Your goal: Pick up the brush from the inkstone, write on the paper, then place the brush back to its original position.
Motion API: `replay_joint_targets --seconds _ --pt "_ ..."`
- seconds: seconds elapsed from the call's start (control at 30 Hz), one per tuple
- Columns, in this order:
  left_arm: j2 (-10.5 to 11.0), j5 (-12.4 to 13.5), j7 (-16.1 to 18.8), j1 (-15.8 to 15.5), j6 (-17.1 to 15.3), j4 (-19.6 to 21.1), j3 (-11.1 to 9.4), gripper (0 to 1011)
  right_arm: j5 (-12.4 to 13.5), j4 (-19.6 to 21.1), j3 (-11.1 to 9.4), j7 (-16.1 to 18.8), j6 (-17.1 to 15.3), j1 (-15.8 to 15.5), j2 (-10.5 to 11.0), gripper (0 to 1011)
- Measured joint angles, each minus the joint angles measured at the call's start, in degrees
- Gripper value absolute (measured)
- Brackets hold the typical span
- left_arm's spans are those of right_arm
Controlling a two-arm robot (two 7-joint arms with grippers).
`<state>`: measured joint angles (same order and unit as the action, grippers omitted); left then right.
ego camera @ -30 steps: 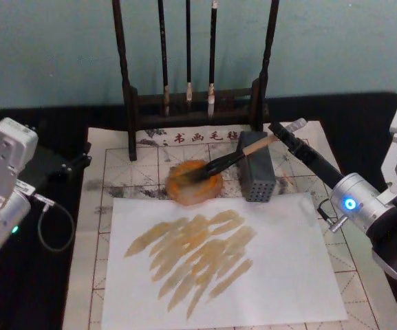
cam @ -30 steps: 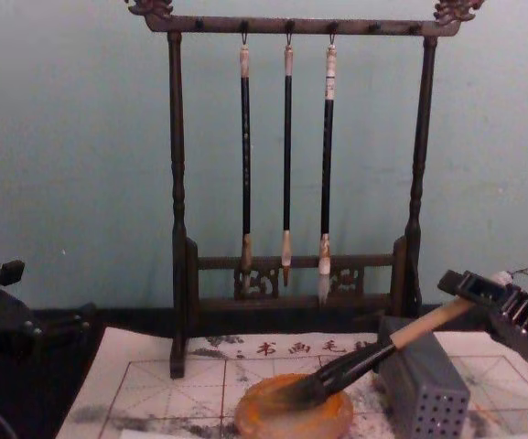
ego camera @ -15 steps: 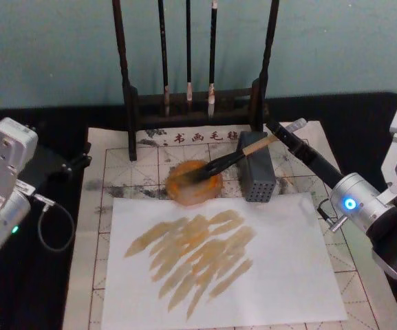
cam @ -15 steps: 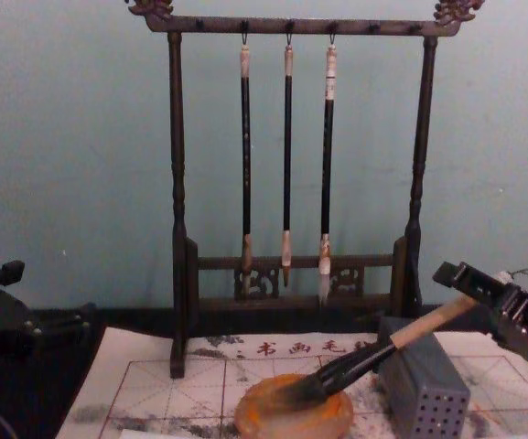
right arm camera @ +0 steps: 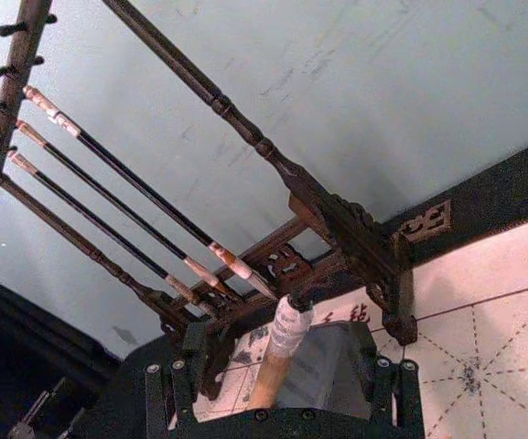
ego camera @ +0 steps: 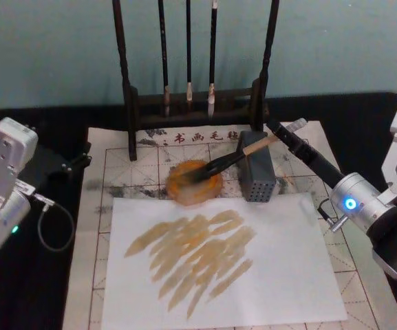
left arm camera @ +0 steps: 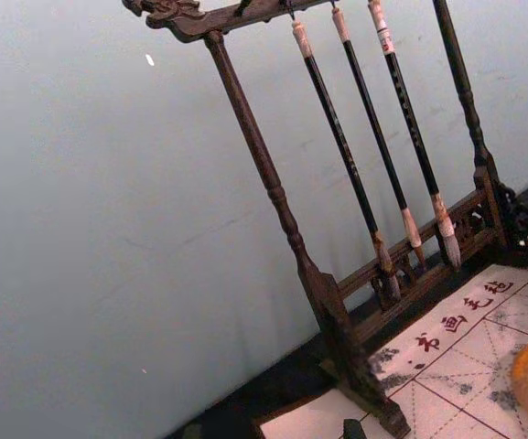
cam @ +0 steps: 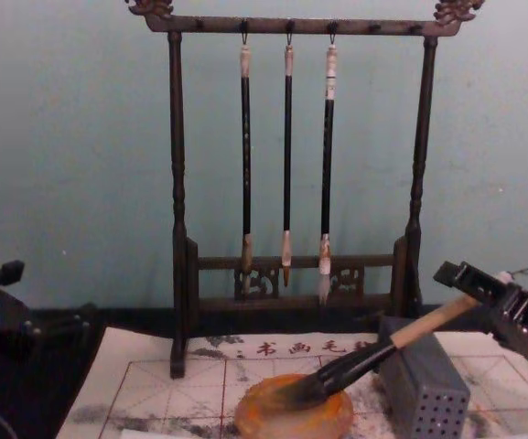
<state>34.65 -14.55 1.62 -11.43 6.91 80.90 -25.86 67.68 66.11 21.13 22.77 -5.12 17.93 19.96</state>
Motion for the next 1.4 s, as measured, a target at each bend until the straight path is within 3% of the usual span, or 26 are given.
replay_joint_targets --seconds 0.53,0.8,0.9,1.13,1.4 --pt "0.0 0.0 0.0 0.0 0.0 0.0 0.0 1001 -2.6 2.7 0.2 0.3 -0.1 -2.0 3.6 1002" --pt "0.0 0.0 0.0 0.0 0.0 0.0 0.0 1001 -5.6 3.7 1.2 3.3 -0.7 -2.7 7.6 1002" --pt "0.0 0.0 0.0 0.0 0.0 0.0 0.0 1001 -8.1 3.9 2.1 3.8 -0.7 -2.5 9.0 1003" --pt "0.0 0.0 0.0 0.0 0.0 0.0 0.0 1001 -12.9 4.3 2.2 1.2 2.1 -2.6 9.5 1003" --pt "0.0 0.0 0.0 0.0 0.0 0.0 0.0 1001 -22.1 3.0 2.8 -4.6 9.7 -2.3 7.8 1003"
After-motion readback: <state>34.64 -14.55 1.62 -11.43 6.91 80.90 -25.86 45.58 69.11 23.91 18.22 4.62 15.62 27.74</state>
